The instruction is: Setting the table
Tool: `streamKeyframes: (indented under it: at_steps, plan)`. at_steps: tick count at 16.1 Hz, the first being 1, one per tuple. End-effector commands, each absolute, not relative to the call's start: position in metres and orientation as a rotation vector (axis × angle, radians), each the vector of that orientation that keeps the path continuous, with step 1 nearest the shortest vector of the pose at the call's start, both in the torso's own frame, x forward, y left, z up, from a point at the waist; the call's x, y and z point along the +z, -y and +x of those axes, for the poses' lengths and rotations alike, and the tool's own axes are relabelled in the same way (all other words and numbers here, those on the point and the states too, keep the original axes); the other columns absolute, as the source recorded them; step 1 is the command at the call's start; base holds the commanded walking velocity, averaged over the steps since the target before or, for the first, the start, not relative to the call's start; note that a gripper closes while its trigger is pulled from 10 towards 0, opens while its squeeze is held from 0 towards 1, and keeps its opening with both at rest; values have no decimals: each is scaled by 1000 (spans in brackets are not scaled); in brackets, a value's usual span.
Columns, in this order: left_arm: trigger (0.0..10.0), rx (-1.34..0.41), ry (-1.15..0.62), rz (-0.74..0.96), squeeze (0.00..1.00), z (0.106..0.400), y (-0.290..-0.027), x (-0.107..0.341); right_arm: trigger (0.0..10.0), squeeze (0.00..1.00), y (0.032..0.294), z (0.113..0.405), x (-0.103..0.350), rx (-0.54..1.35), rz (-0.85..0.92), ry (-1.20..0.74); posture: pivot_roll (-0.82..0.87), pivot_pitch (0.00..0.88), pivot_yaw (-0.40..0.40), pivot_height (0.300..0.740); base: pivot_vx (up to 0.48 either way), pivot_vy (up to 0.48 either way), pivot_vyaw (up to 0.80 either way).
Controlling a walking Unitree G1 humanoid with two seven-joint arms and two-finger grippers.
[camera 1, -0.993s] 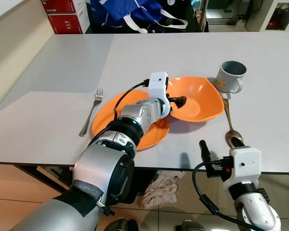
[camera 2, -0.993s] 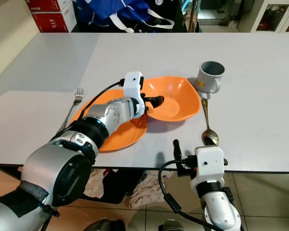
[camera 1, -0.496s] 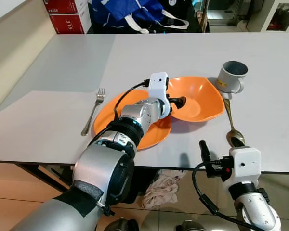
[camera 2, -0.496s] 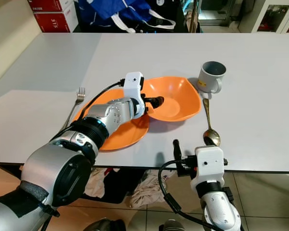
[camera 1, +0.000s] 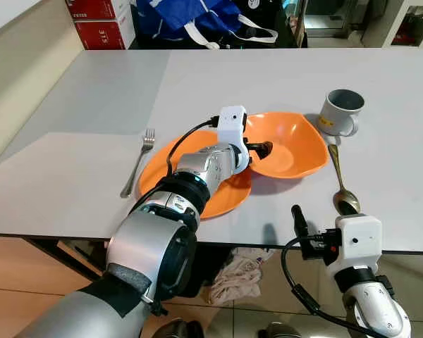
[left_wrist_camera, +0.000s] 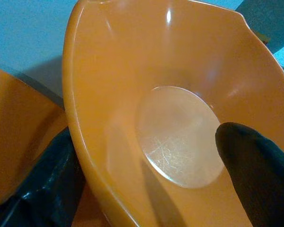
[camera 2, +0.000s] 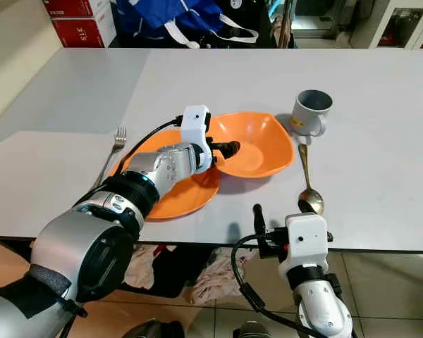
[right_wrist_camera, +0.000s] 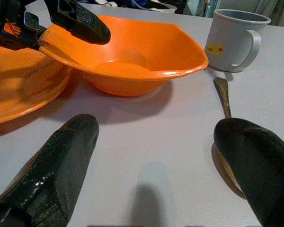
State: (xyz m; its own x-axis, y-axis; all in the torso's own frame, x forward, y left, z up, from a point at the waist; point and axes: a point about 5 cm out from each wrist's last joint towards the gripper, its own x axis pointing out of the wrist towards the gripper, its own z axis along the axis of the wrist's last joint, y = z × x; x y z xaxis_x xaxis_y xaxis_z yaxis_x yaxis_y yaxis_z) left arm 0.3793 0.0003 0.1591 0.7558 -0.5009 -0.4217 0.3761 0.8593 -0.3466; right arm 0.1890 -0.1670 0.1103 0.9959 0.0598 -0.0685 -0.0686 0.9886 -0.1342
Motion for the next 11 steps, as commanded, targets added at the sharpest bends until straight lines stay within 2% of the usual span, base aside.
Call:
streamKeyframes:
  at_steps: [1, 2, 3, 4, 9, 11]
  plan:
    - [10000, -438, -342, -86, 0, 389, -7, 176, 10000, 0, 165, 191, 108, 76, -135, -78, -265, 43, 64, 727, 0, 0, 0]
    - [10000, -391, -109, 72, 0, 400, -27, 199, 10000, 0, 164, 195, 107, 84, -131, -78, -261, 45, 63, 727, 0, 0, 0]
    - [10000, -382, -55, 102, 0, 402, -34, 205, 10000, 0, 163, 197, 107, 88, -131, -72, -258, 43, 62, 727, 0, 0, 0]
    - [10000, -379, -50, 104, 0, 403, -36, 206, 10000, 0, 163, 199, 108, 89, -131, -69, -254, 41, 61, 727, 0, 0, 0]
    - [10000, -310, 105, 152, 0, 407, -84, 218, 10000, 0, 160, 208, 108, 94, -124, -52, -219, 34, 57, 727, 0, 0, 0]
    - [10000, -334, 143, 144, 0, 402, -93, 217, 10000, 0, 161, 211, 109, 95, -124, -46, -203, 30, 56, 727, 0, 0, 0]
